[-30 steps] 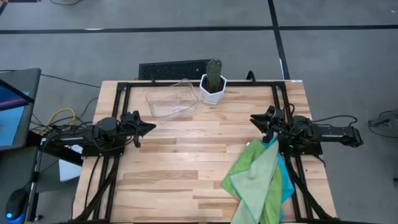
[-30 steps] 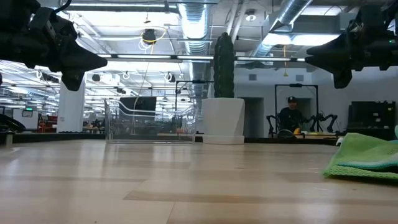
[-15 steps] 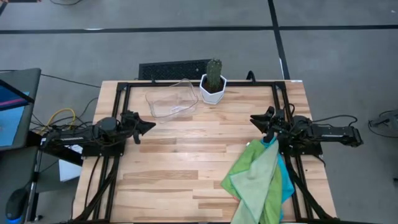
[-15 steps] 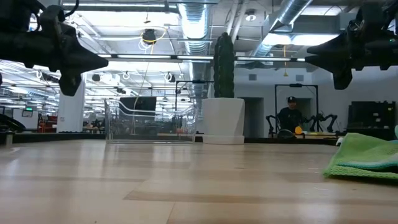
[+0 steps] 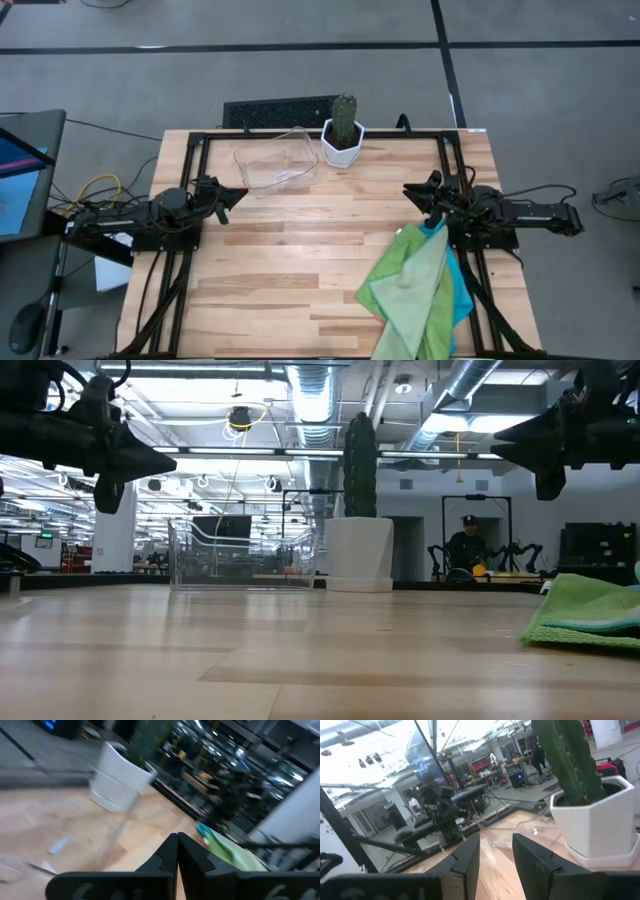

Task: Fold microfiber towels
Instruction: Fold the light green microfiber towel

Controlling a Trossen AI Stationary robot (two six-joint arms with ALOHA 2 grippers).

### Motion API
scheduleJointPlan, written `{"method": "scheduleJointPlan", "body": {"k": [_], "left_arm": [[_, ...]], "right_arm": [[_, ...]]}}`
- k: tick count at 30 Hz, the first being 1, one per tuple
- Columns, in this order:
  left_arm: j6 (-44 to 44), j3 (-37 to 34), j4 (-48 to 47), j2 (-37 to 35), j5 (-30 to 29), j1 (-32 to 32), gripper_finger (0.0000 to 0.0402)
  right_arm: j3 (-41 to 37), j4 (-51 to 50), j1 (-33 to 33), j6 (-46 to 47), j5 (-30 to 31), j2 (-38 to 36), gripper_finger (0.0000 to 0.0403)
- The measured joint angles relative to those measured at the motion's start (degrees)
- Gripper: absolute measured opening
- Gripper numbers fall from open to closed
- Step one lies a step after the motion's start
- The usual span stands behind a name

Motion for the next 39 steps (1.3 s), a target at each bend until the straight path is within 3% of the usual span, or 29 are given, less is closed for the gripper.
{"method": "scheduleJointPlan", "body": {"k": [6,9,15,19,24,29,33,39], "left_arm": [[-0.71,-0.07,1.26,0.02,1.27,-0.04,0.0002],[-6.31,-0.09,3.29,0.02,3.34,-0.04,0.0002],[-7.94,-0.09,14.72,0.02,8.63,-0.04,0.0012],[-4.07,-0.09,20.63,0.02,9.89,-0.06,0.0052],[-0.29,-0.09,22.42,0.02,10.46,-0.06,0.0128],[-0.94,-0.09,22.61,0.02,12.86,-0.06,0.0185],[-1.00,-0.09,22.80,0.02,14.86,-0.06,0.0202],[-2.64,-0.04,27.42,0.45,15.07,-0.06,0.0204]], "right_arm": [[2.92,0.85,0.03,-0.88,-0.11,0.02,0.0141],[6.55,-0.27,0.04,-2.78,-0.52,0.02,0.0141],[18.23,-12.65,0.04,-9.31,-0.04,3.54,0.0141],[26.48,-21.98,0.04,-9.44,0.07,11.13,0.0148],[35.04,-34.25,0.04,-9.48,-0.22,23.69,0.0180],[43.99,-53.11,0.12,-4.82,-9.46,36.04,0.0212],[48.42,-62.23,1.58,0.73,-16.33,43.12,0.0216],[50.38,-63.14,7.52,2.79,-19.51,47.29,0.0203]]}}
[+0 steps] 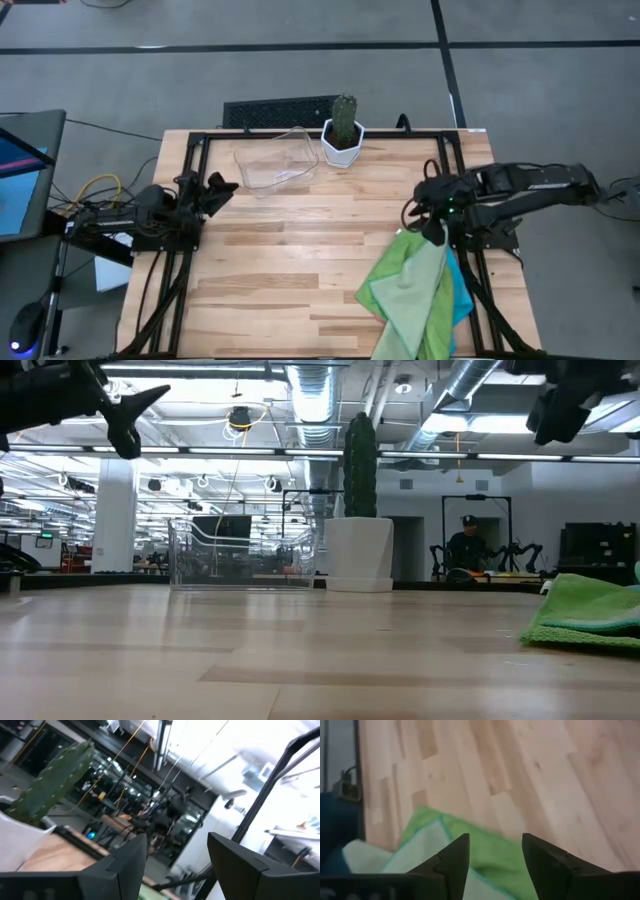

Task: Fold microfiber towels
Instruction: Fold the light green microfiber towel

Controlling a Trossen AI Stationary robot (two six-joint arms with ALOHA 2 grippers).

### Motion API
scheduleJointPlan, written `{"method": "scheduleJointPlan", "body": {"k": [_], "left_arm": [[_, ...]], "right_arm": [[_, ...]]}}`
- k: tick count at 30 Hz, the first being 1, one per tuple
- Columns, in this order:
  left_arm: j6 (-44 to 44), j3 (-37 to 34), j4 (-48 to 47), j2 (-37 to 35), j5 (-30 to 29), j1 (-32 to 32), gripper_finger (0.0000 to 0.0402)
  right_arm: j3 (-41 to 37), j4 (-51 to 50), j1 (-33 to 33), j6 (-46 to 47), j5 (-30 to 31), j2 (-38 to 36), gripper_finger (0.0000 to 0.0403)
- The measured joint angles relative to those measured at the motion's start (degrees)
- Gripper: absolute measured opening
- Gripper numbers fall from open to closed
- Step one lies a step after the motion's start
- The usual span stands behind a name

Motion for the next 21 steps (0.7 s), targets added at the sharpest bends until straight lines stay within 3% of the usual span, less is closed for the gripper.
{"method": "scheduleJointPlan", "body": {"k": [6,15,21], "left_arm": [[-1.05,2.20,1.99,5.70,0.83,-0.22,0.0204],[7.37,13.96,2.04,24.32,2.03,-6.23,0.0204],[11.30,18.07,1.92,33.43,3.22,-9.50,0.0204]], "right_arm": [[1.80,-0.54,4.34,5.07,-0.09,-0.13,0.0193],[4.89,-1.19,7.61,11.24,3.47,-0.61,0.0193],[4.90,-11.82,9.56,14.68,4.52,2.29,0.0222]]}}
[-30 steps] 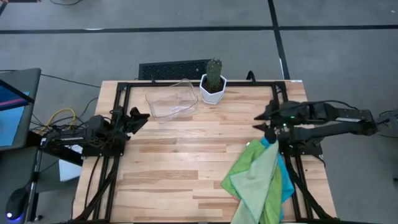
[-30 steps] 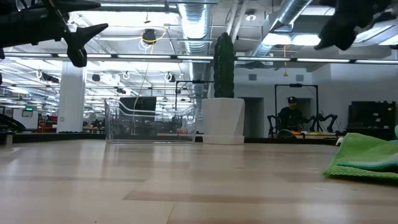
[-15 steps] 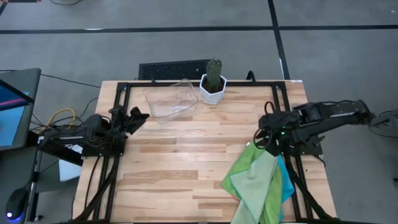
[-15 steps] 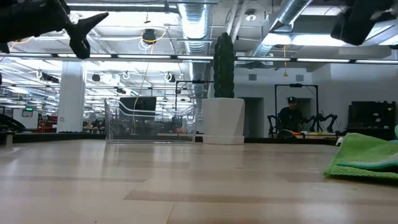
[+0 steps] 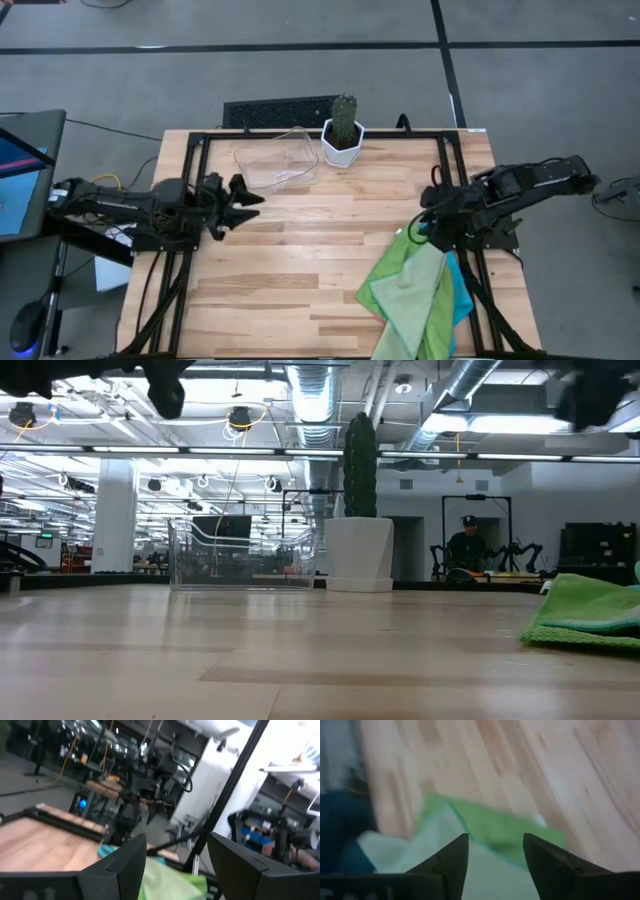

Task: Fold microfiber towels
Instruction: Fold the light green microfiber towel

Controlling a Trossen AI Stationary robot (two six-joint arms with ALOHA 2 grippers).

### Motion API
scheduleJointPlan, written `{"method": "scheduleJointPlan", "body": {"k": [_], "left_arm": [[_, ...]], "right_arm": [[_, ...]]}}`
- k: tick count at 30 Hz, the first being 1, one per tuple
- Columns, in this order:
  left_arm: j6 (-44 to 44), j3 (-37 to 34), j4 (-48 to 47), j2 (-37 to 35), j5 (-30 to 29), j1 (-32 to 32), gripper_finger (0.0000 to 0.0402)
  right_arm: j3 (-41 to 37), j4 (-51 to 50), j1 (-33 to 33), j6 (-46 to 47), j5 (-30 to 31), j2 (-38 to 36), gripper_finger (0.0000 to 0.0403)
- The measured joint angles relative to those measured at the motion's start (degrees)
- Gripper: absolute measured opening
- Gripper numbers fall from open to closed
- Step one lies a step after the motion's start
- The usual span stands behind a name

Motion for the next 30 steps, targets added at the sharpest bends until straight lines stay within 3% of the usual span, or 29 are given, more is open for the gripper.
{"method": "scheduleJointPlan", "body": {"k": [5,13,22,30], "left_arm": [[-0.17,0.44,0.36,4.86,-0.40,-1.19,0.0204],[-0.16,0.44,2.63,7.09,-0.37,-2.26,0.0204],[0.85,0.44,3.12,6.87,-0.42,-2.28,0.0204],[0.83,0.44,3.43,6.89,-0.46,-2.28,0.0204]], "right_arm": [[-0.04,-12.46,4.72,3.65,-0.09,4.59,0.0248],[-0.70,-13.57,10.50,3.24,2.56,10.39,0.0244],[-12.88,-5.70,9.16,-5.44,-0.15,8.95,0.0221],[-13.21,0.67,4.42,-14.04,1.27,9.90,0.0201]]}}
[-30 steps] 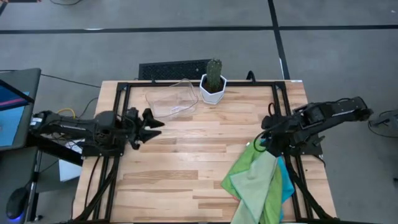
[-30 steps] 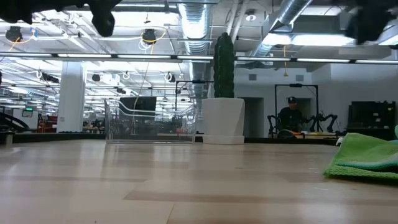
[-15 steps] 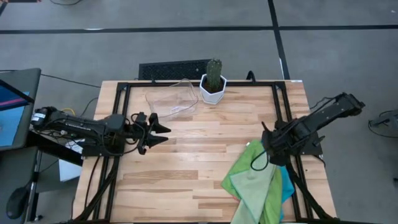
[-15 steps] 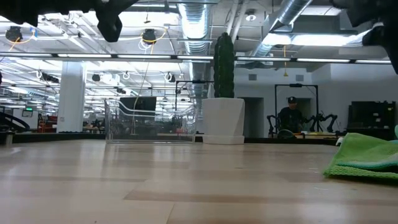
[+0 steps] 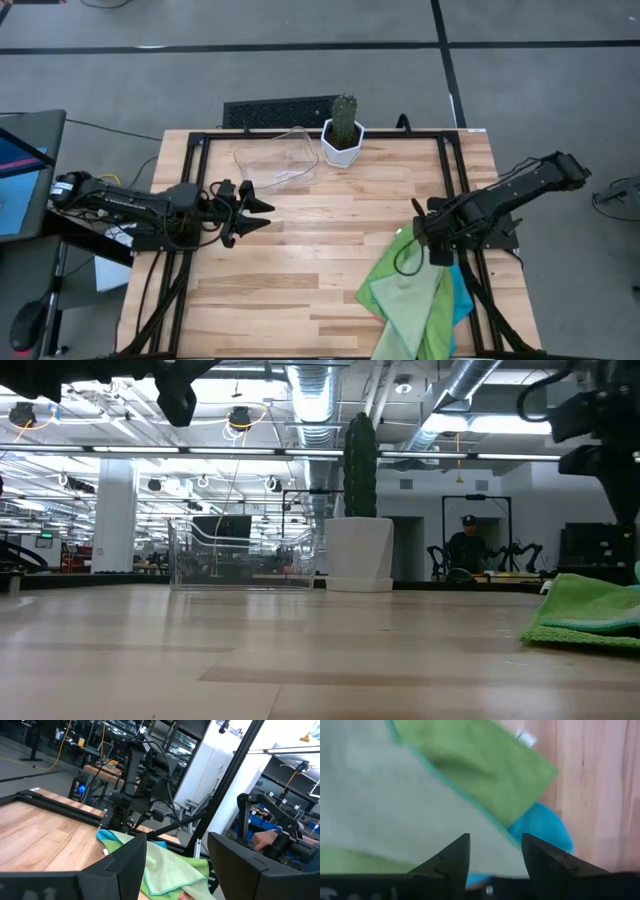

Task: Fold microfiber towels
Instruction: Fold the light green microfiber towel

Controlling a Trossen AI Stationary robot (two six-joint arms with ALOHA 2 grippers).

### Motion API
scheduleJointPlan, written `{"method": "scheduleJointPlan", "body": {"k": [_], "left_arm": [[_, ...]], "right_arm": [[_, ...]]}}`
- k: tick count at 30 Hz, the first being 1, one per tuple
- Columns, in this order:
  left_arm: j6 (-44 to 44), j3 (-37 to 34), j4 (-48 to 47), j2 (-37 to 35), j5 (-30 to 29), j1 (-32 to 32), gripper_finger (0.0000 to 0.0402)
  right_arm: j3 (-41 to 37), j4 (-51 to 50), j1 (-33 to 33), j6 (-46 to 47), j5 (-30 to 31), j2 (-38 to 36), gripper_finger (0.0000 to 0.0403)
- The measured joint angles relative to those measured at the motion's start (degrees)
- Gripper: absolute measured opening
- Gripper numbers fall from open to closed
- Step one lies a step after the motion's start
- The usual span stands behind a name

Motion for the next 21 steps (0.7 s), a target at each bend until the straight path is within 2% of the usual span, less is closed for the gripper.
{"method": "scheduleJointPlan", "body": {"k": [5,10,13,16,21], "left_arm": [[0.19,0.00,0.04,0.00,0.00,0.00,0.0204],[1.40,0.00,0.05,0.02,-0.04,0.00,0.0204],[1.40,0.00,0.04,0.02,-0.01,0.00,0.0204],[1.42,0.00,-0.09,0.02,0.29,0.00,0.0204],[1.42,0.00,-0.54,0.02,0.46,0.00,0.0204]], "right_arm": [[-0.14,5.19,-1.63,-3.16,-2.72,4.60,0.0209],[-0.14,4.66,-0.72,-5.96,-2.98,11.28,0.0232],[-0.14,5.33,-0.05,-6.03,-5.20,14.23,0.0244],[-0.14,7.61,1.02,-6.90,-7.43,15.54,0.0249],[-0.14,8.09,2.10,-7.16,-7.49,15.60,0.0249]]}}
